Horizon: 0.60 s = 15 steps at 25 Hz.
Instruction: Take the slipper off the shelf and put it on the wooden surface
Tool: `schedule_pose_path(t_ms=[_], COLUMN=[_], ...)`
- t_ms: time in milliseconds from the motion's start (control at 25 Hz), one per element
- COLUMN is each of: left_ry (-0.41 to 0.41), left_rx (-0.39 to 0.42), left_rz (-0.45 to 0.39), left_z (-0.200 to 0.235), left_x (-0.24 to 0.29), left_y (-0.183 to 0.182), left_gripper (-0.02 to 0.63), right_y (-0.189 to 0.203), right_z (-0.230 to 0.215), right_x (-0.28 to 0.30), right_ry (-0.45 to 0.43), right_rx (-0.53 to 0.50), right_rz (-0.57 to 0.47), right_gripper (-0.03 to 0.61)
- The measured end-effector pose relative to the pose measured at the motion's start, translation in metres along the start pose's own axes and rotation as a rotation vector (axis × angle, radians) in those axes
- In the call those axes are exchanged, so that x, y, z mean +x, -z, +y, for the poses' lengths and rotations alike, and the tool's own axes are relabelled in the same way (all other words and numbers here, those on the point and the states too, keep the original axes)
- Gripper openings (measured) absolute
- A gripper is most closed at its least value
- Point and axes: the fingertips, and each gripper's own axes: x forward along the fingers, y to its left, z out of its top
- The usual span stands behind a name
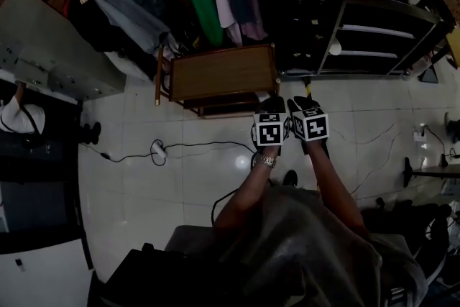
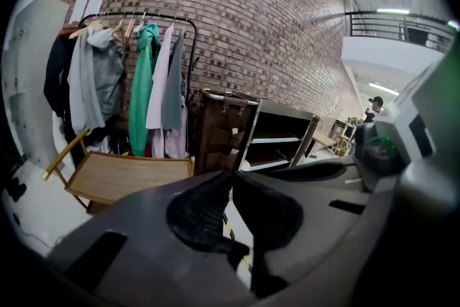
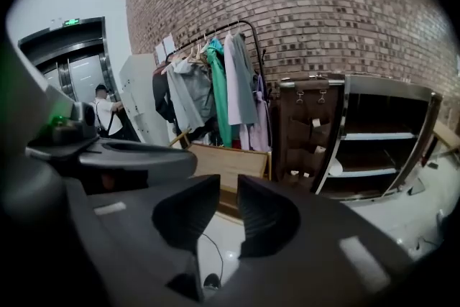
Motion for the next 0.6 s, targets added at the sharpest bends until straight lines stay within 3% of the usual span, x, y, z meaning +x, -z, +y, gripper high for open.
schedule_pose_path(t_ms=[80,280,600], left_ry=[-0.004,-0.045,-0.064], left_rx=[-0.030,-0.008,0.042], left_rz=[0.010,0.024,-0.028], left_z=[-0.010,-0.013,-0.007], left_x=[0.001,-0.006,-0.015], left_y=[0.007,0.019,-0.009], left_gripper=[0.006,0.006,0.006], right_y=[0.004,0.013,-0.016], right_z=[-0.006,-0.001,0.005], right_x=[-0.008,-0.011,-0.017], right_ry=[-0.012,-0.052,-0.028], right_rx=[-0.003,-0.010,-0.062], right_rz=[0.005,0.012,-0.018], right_gripper=[0.061,0.057,0.052])
